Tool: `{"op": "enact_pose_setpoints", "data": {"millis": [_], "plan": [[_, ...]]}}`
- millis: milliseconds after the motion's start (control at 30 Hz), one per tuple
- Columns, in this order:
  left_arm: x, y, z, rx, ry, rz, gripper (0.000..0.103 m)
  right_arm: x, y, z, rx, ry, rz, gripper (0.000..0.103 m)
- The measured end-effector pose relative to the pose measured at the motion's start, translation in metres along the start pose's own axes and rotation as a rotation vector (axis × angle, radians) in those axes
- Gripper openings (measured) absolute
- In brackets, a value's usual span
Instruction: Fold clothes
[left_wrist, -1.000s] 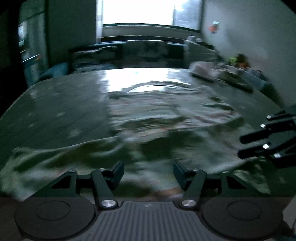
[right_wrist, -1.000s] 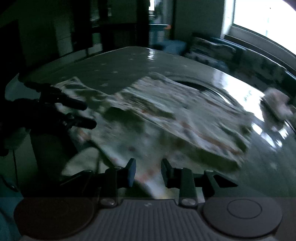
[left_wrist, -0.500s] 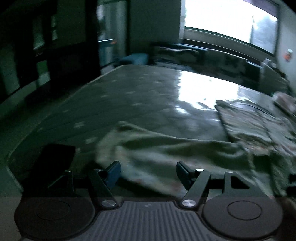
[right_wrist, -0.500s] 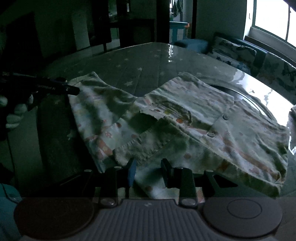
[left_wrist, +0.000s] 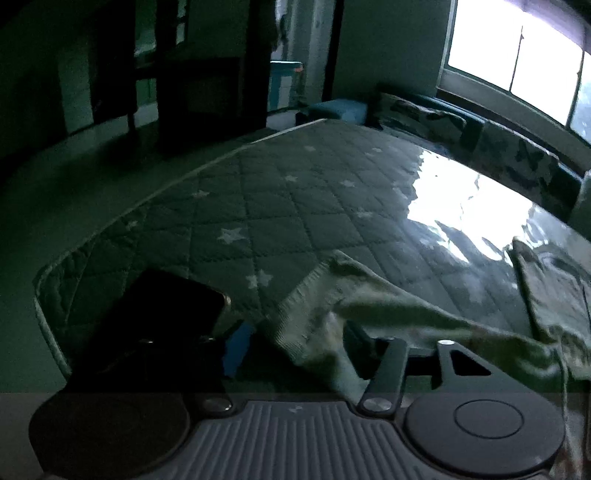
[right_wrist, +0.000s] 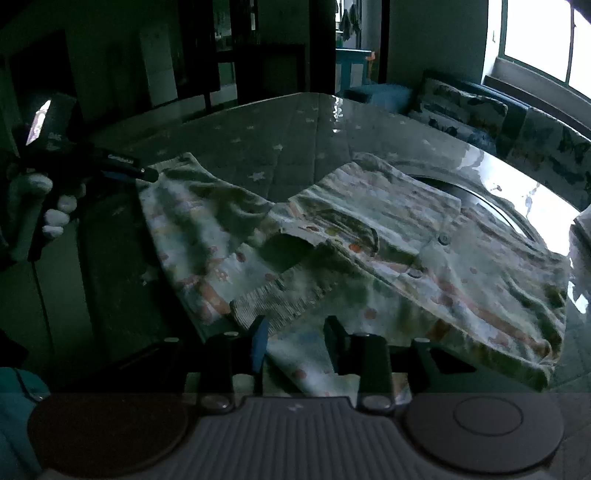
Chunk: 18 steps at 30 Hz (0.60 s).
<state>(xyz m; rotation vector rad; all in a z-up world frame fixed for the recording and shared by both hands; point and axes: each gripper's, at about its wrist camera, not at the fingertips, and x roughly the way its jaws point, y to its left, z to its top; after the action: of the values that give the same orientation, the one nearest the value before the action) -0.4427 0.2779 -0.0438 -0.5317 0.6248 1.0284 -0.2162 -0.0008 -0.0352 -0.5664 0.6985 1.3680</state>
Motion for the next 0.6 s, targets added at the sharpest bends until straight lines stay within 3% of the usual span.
{"op": "enact_pose_setpoints", "data": {"millis": [233, 400, 500, 600], "plan": [[0.000, 0.014, 0.004, -0.080, 0.006, -0.021, 0.041, -0.002, -0.004, -0.001, 0.023, -0.006, -0.007, 0.034], [0.003, 0.013, 0.004, -0.050, -0.011, -0.002, 0.025, -0.003, -0.005, -0.003, 0.030, -0.009, -0.008, 0.035], [0.005, 0.012, 0.006, -0.041, -0.007, -0.028, 0.011, -0.004, -0.005, -0.003, 0.034, -0.015, -0.010, 0.035], [-0.004, 0.006, 0.008, -0.033, -0.027, -0.065, 0.010, -0.008, -0.007, -0.003, 0.042, -0.028, -0.015, 0.035]]}}
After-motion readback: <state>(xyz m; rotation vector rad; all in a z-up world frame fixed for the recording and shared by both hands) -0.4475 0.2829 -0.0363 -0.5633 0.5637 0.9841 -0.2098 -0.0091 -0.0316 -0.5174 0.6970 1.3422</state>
